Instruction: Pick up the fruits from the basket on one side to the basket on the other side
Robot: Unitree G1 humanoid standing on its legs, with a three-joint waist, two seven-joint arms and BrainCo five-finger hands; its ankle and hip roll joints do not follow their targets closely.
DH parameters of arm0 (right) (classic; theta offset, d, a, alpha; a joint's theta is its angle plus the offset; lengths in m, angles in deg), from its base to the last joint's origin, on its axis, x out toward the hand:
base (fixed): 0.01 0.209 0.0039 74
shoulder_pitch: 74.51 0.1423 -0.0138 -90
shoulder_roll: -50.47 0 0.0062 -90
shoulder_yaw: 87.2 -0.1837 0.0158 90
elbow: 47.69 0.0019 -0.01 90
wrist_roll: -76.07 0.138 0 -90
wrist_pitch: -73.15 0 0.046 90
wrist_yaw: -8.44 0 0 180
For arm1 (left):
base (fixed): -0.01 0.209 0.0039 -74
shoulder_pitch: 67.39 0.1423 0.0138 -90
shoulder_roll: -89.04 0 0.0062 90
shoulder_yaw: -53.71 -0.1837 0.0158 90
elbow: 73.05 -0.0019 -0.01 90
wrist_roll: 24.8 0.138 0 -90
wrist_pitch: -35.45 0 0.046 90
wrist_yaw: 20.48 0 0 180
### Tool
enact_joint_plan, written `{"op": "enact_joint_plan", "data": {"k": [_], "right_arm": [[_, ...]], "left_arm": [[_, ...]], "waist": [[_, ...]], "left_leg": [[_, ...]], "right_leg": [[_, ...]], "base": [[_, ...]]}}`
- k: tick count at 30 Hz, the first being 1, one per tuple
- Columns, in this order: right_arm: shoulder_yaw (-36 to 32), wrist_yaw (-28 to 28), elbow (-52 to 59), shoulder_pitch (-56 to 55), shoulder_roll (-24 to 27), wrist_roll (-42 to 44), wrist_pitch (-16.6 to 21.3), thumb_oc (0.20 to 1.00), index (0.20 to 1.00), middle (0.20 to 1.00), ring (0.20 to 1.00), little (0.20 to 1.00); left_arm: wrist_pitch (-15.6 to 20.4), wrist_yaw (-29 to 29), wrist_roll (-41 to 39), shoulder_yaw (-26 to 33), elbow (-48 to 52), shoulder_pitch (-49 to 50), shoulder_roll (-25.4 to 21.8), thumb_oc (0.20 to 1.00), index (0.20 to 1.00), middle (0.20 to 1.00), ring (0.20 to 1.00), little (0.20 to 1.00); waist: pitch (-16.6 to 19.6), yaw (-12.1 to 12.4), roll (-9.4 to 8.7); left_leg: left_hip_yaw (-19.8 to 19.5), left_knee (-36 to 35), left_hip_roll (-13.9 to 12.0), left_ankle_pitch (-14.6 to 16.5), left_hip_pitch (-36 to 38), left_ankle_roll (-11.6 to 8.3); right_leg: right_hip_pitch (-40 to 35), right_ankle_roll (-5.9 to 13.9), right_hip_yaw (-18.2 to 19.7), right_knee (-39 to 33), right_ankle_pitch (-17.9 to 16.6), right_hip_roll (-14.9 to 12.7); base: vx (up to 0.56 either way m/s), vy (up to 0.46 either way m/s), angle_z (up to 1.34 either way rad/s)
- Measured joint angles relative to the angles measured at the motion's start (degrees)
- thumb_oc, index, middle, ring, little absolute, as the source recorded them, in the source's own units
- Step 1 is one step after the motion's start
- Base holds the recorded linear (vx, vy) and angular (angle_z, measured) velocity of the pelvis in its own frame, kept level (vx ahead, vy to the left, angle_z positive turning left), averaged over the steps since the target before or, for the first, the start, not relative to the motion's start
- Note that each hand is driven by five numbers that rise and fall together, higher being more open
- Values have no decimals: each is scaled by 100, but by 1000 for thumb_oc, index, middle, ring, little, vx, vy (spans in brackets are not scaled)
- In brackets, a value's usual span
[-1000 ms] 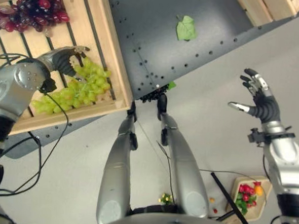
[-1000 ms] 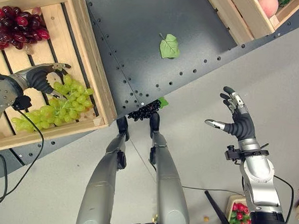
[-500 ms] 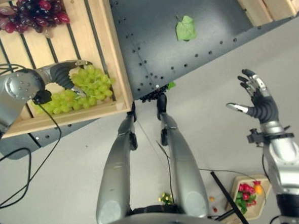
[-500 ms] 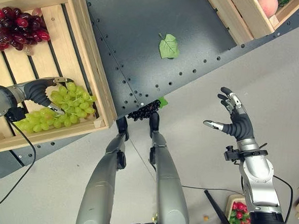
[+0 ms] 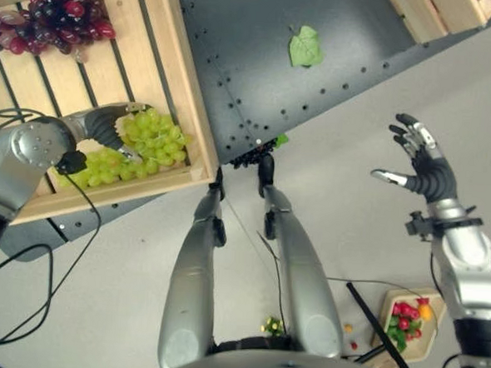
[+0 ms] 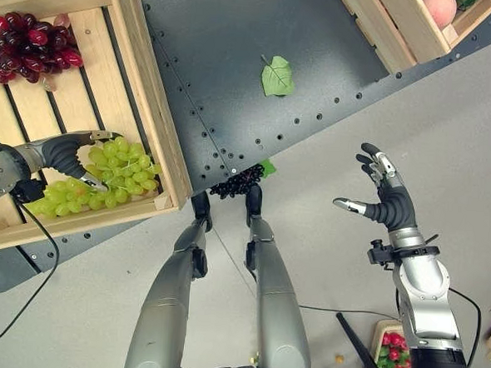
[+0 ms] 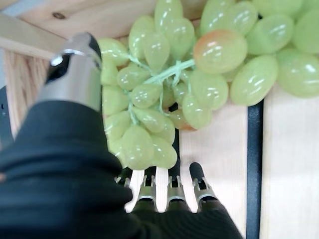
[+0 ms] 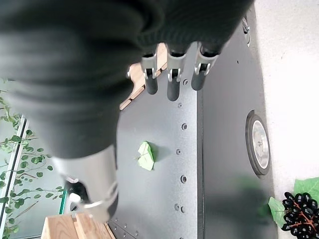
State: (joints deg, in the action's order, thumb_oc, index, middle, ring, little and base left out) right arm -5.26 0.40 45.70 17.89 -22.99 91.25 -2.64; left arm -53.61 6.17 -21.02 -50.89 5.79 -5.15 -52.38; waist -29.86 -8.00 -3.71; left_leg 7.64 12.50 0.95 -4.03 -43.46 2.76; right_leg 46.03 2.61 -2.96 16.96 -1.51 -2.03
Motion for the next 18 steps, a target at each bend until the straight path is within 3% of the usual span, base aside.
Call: {"op": "enact_joint_plan", "data": {"k": [8, 9, 10, 11, 12, 13, 14, 18], "right_arm": [[-1, -23, 33, 1, 0, 0, -83, 1000, 1000, 1000, 1000, 1000], [-1, -23, 66, 3, 0, 0, -83, 1000, 1000, 1000, 1000, 1000], [-1, -23, 75, 3, 0, 0, -83, 1000, 1000, 1000, 1000, 1000], [-1, -23, 76, 3, 0, 0, -85, 1000, 1000, 1000, 1000, 1000], [-1, -23, 76, 3, 0, 0, -85, 1000, 1000, 1000, 1000, 1000], [-1, -24, 77, 3, 0, -1, -85, 1000, 1000, 1000, 1000, 1000], [-1, -24, 78, 4, 0, -1, -86, 1000, 1000, 1000, 1000, 1000], [-1, -24, 80, 4, 0, -1, -88, 1000, 1000, 1000, 1000, 1000]], "left_arm": [[12, -167, 236, -15, -325, -348, 398, 1000, 1000, 1000, 1000, 1000], [17, -216, 250, -12, -393, -390, 436, 843, 843, 843, 843, 843], [30, -249, 260, -10, -420, -399, 451, 598, 598, 598, 598, 598], [37, -277, 330, -10, -426, -413, 516, 526, 526, 526, 526, 526], [36, -321, 408, -8, -439, -437, 562, 379, 379, 379, 379, 379], [36, -336, 444, -6, -441, -452, 566, 319, 319, 319, 319, 319], [36, -344, 452, -10, -472, -469, 572, 200, 200, 200, 200, 200], [54, -358, 449, -16, -519, -466, 847, 200, 200, 200, 200, 200]], "waist": [[0, 84, -1], [1, 80, -2], [1, 77, -2], [1, 72, -3], [1, 72, -3], [1, 73, -3], [1, 67, -4], [1, 6, -7]], "left_leg": [[2, 0, 3, 0, 1, 0], [2, -1, 4, 1, -1, 1], [2, -2, 5, 1, -1, 1], [2, -4, 5, 1, -4, 1], [2, -5, 5, 1, -8, 1], [1, -5, 5, 1, -11, 1], [0, -7, 6, 1, -17, 1], [-1, -38, 17, 2, -23, 3]], "right_leg": [[3, 1, 1, 8, 0, -3], [4, 2, 2, 6, 1, -4], [4, 2, 3, 5, 1, -4], [7, 2, 3, 4, 2, -3], [10, 2, 3, 2, 2, -3], [13, 2, 2, 2, 2, -4], [17, 3, 1, -4, 2, -3], [22, 4, 1, -28, 3, -10]], "base": [[0, 0, 0], [0, 0, 0], [0, 0, 0], [0, 0, 0], [0, 0, 0], [0, 0, 0], [0, 0, 0], [0, 0, 0]]}}
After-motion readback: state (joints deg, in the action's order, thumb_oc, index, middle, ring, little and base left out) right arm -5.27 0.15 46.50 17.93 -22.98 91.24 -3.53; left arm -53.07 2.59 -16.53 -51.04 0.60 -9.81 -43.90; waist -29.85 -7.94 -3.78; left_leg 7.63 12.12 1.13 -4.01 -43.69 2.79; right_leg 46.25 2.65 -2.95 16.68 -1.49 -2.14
